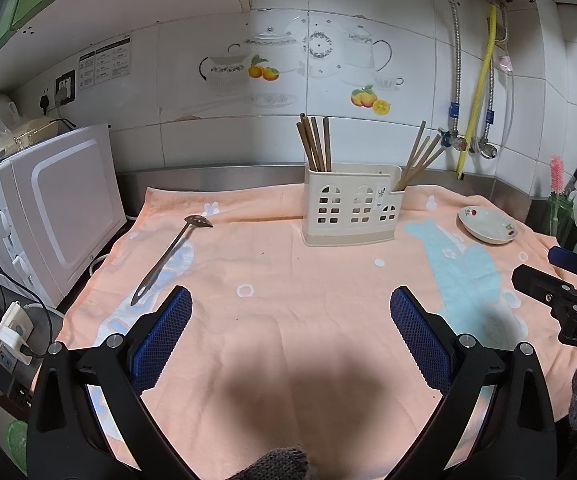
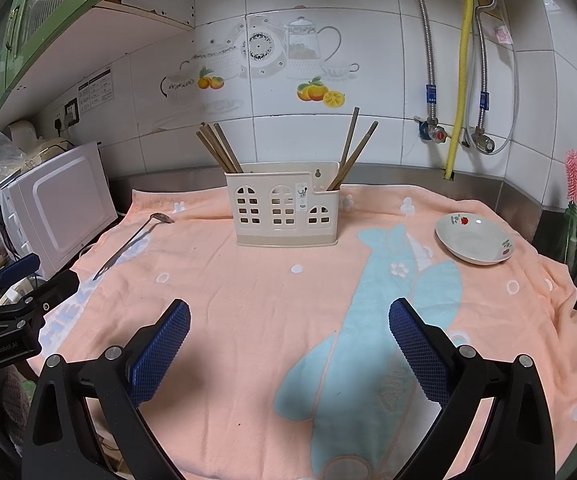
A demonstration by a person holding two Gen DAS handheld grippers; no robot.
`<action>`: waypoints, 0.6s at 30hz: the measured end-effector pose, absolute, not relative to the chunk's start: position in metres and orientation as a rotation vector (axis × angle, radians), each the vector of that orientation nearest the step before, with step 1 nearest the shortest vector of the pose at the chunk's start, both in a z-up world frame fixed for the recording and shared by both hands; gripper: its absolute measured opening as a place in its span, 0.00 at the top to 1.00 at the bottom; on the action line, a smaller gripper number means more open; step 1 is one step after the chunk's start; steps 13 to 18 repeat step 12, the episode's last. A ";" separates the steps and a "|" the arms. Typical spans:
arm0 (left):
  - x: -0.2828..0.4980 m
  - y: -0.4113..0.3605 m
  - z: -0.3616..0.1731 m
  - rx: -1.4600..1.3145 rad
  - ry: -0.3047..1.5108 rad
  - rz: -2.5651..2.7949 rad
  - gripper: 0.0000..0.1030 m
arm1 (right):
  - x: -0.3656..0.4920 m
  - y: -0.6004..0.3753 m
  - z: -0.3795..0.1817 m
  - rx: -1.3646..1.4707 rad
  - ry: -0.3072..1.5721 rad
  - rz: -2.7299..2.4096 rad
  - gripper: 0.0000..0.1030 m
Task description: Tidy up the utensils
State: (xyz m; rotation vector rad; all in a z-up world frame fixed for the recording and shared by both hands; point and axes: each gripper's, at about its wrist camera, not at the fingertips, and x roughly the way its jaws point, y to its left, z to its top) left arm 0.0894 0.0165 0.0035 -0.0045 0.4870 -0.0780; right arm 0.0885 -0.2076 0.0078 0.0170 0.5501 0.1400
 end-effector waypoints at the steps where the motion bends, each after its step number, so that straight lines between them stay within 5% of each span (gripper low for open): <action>1: 0.090 0.017 0.003 -0.006 0.489 -0.078 0.05 | 0.089 -0.208 0.008 0.017 0.550 0.140 0.07; 18: 0.093 0.020 -0.001 -0.014 0.504 -0.069 0.05 | 0.090 -0.207 0.006 0.019 0.554 0.141 0.07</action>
